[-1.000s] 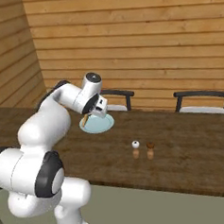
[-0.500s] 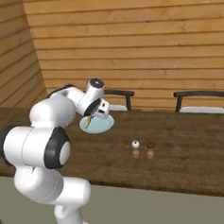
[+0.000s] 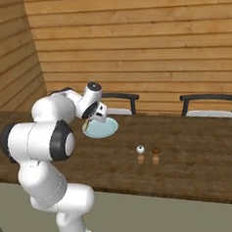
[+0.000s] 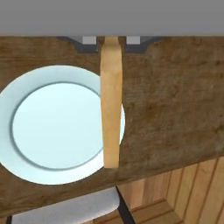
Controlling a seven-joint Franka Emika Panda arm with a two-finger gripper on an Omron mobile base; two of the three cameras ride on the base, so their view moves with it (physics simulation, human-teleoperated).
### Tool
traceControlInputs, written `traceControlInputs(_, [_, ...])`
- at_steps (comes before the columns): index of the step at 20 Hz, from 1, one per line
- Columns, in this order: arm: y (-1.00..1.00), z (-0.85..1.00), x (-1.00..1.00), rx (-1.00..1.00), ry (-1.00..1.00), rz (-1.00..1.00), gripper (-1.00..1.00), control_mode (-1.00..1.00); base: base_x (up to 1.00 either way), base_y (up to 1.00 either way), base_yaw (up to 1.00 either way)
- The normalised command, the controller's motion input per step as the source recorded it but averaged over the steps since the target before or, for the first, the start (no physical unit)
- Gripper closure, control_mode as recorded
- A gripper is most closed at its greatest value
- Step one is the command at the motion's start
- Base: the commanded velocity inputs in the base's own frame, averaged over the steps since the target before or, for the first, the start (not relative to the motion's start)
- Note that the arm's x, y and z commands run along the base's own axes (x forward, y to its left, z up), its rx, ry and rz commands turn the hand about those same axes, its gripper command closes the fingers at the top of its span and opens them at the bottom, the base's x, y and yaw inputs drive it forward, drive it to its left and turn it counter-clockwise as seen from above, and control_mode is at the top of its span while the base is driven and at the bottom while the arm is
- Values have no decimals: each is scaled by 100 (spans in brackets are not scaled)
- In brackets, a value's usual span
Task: Start the toaster. Once the lever pops up, take the bread to the plate on the dining counter.
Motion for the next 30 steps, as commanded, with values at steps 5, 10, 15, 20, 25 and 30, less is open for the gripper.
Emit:
traceControlInputs(5, [0,-6,34,0,0,1,100,-100,0,0,0])
traceControlInputs(10, [0,-12,37,0,0,0,100,-100,0,0,0])
traceControlInputs(15, [-1,-38,22,0,0,0,100,-100,0,0,0])
traceControlInputs(20, [-15,-28,8,0,0,0,100,-100,0,0,0])
traceControlInputs(25, [-16,-19,6,0,-1,1,100,-100,0,0,0])
traceControlInputs(30, [-7,-9,0,0,-1,1,100,-100,0,0,0])
